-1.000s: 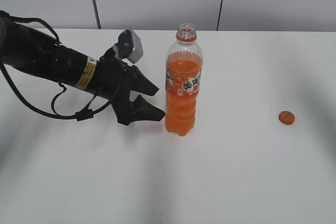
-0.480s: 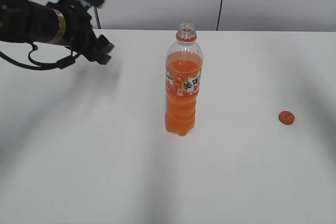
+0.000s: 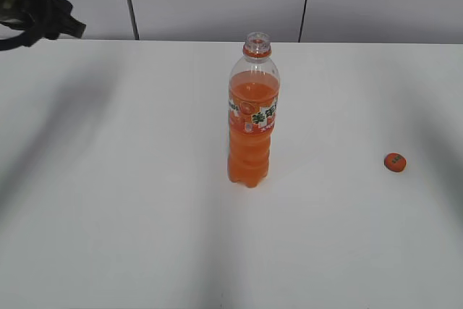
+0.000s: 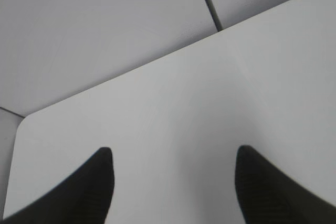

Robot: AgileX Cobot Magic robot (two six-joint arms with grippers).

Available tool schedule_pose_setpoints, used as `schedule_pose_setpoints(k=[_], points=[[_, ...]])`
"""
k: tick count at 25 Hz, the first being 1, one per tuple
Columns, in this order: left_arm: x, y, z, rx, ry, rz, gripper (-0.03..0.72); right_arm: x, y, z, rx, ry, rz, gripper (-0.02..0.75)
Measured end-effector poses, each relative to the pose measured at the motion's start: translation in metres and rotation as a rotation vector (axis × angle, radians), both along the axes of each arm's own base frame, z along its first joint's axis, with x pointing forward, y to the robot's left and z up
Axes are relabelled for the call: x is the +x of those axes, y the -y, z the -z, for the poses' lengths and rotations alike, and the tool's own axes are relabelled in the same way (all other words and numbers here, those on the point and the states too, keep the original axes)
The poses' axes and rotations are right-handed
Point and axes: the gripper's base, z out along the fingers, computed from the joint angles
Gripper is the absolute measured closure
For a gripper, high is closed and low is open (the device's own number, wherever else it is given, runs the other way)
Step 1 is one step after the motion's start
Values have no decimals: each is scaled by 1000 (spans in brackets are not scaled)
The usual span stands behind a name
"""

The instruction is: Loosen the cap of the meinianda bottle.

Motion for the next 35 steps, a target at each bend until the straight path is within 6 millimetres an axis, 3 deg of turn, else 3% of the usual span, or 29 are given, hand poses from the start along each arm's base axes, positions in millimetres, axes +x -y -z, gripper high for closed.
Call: schedule_pose_setpoints(k=[9, 16, 22, 35], points=[[-5, -42, -58, -24, -246, -139, 250, -10, 1, -11, 2, 41, -2, 256], [-21, -51, -104, -101, -403, -178, 250, -11, 1, -12, -18, 47, -35, 256], [-52, -47, -135, -173, -438, -156, 250, -9, 1, -13, -32, 82, -61, 256], [-122, -49, -201, -211, -236, -115, 251, -15, 1, -21, -32, 88, -63, 256]])
